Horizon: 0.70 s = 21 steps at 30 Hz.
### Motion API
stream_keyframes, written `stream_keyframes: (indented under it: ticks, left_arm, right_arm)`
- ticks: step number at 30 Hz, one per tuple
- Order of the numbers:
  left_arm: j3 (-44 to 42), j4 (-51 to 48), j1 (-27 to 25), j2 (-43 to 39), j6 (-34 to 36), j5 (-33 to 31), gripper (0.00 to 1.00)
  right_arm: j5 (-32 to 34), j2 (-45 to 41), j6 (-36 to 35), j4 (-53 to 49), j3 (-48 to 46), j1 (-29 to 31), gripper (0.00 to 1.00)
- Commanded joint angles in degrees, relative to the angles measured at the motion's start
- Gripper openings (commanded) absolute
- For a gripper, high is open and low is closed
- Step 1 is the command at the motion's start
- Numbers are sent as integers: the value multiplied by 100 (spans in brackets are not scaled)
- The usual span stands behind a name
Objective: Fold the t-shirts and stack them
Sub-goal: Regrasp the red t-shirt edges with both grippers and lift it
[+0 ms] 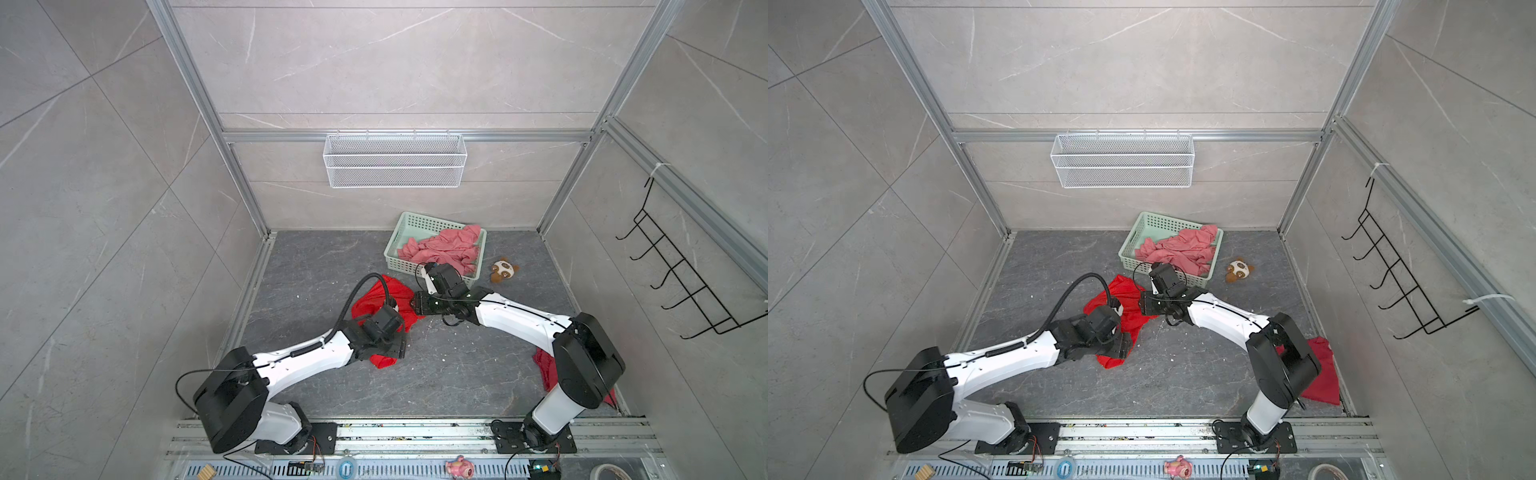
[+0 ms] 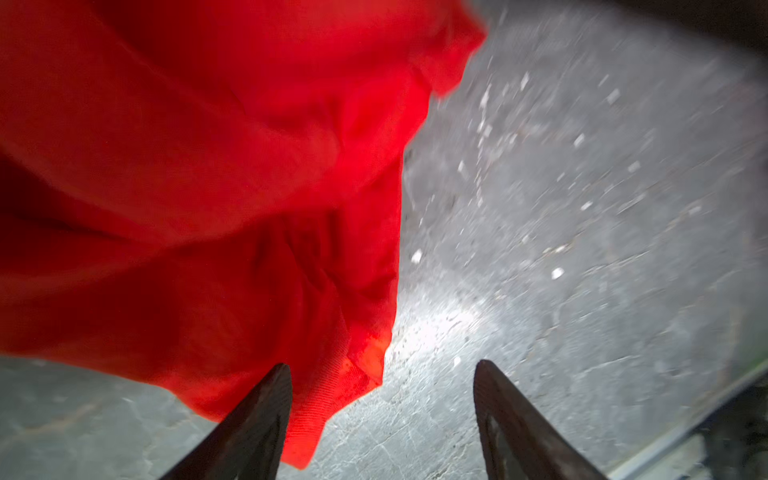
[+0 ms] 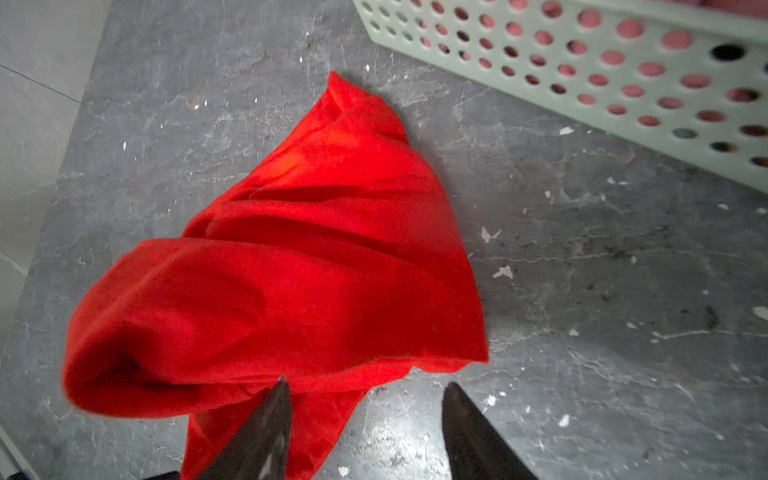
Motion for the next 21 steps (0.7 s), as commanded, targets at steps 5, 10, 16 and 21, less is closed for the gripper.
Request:
stream_keyframes:
  ticks: [5,10,16,21]
  left_arm:
    - [-238,-96,-95,209,-917,-1039,70]
    - [-360,-202,-95,320,-1174,-1387,63]
    - [-406,-267,-95,376,-1341,-1695,41]
    - [-446,-198,-87,143,-1296,-1877,15]
  right_arm:
    - [73,431,-542,476,-21,-5,66]
    - [86,737,-626,561,103,0,71]
    - [132,992,-671,597,187,8,70]
    - [-102,1185,-566,756,277,2,60]
